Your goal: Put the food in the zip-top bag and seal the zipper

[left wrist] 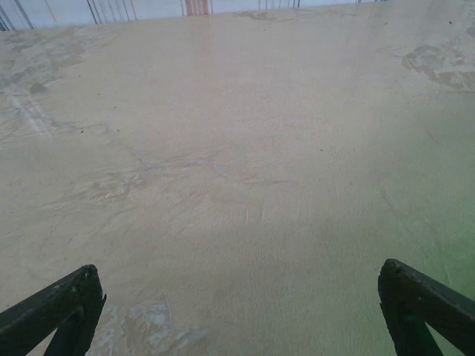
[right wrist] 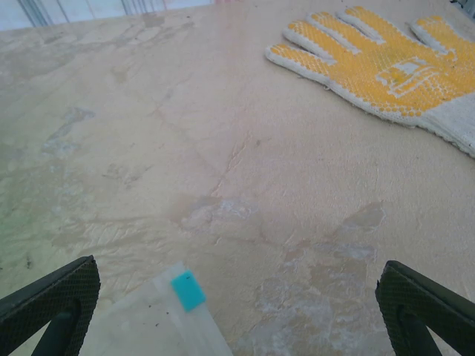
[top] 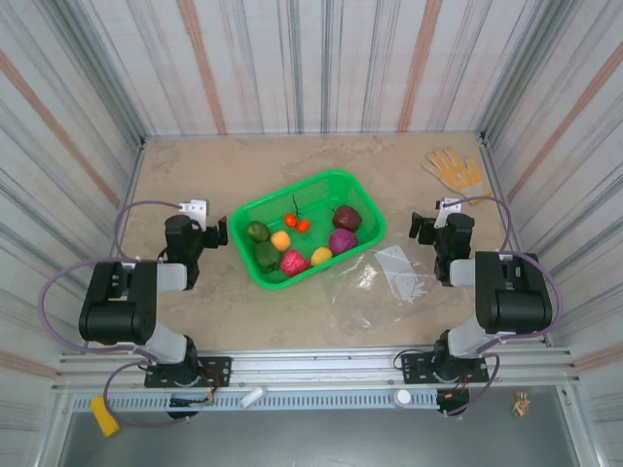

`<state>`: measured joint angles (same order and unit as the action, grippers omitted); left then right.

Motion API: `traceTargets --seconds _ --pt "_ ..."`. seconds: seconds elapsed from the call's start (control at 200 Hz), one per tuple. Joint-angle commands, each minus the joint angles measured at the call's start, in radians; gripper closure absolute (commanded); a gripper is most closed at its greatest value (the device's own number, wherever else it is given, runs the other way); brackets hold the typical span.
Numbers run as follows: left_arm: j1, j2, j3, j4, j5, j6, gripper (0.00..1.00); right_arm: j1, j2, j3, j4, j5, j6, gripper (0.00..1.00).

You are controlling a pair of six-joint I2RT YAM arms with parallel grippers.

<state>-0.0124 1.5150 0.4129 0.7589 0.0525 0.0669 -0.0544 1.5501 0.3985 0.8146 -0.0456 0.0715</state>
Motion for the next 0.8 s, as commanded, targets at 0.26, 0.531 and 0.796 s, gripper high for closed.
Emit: traceTargets --seconds 0.26,0.531,0.796 --pt "0.004 -0.007 0.001 0.022 0.04 0.015 0.01 -0.008 0.0 0.01 -0.002 0.001 0.009 0.01" --pt "-0.046 -0.01 -0.025 0.071 -0.063 0.04 0.01 -0.005 -0.002 0.009 -0.001 0.004 0.01 0.01" --pt "-0.09 -0.009 -0.067 0.155 -0.174 0.05 0.01 -0.011 0.0 0.009 -0.002 -0.005 0.013 0.01"
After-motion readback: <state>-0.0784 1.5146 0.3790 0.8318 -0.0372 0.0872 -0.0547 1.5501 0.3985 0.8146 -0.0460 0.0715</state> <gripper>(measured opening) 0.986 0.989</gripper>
